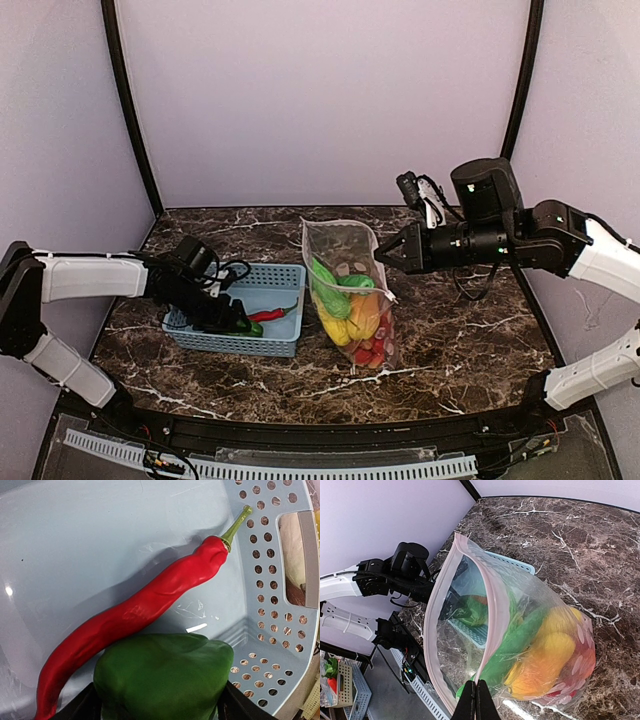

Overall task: Place the food in the zip-top bag and seal the zipper
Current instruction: Pick up the fake vegetable from the bin.

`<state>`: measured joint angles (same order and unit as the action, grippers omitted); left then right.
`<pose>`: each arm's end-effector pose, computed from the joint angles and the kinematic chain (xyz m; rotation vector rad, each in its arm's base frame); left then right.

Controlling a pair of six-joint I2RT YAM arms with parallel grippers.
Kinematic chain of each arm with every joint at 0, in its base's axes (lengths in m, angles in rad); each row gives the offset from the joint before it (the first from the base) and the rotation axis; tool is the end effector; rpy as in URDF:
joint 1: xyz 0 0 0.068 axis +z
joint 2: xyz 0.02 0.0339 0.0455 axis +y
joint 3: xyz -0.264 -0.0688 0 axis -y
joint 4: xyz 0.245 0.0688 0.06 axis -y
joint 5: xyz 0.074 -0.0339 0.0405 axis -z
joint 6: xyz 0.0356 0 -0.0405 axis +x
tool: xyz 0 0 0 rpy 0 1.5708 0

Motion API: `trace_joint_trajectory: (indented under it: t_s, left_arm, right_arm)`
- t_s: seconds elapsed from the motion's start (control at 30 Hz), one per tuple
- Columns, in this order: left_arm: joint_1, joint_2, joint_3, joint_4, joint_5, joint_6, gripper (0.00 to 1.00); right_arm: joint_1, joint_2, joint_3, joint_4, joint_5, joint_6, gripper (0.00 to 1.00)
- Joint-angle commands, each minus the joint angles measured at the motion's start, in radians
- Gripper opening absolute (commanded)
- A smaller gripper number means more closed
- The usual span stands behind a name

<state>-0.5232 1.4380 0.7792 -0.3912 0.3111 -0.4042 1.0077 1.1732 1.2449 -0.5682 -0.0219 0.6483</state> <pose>0.2277 -0.1439 0.1791 0.2759 2.7150 -0.7073 0.1350 0.2154 0.3821 -0.4142 2.1985 0.9979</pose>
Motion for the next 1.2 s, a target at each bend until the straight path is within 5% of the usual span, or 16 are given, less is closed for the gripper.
trace_joint_trajectory:
  t_s: [0.0,0.4,0.63,0.87,1.17]
  left_arm:
    - [0.003,-0.065,-0.015,-0.034,-0.043,0.0,0.67]
    - [0.003,-0.309,0.006,-0.04,-0.083,-0.012,0.63]
    - [-0.05,-0.425,0.092,0.018,0.061,0.005,0.64]
    - [-0.284,-0.344,0.374,0.049,0.033,0.057,0.63]
    - [-0.399,-0.185,0.612,0.142,0.04,0.185,0.62]
  right_arm:
    - [0.001,-0.014,-0.005,0.036,0.014,0.001,0.0]
    - [0.002,-0.008,0.002,0.037,0.009,0.001,0.0]
    - [0.0,-0.002,0.008,0.037,0.0,-0.002,0.0]
    - [0.0,0.015,0.021,0.036,-0.01,-0.003,0.0]
    - [0.001,0.006,0.02,0.033,-0.006,0.0,0.0]
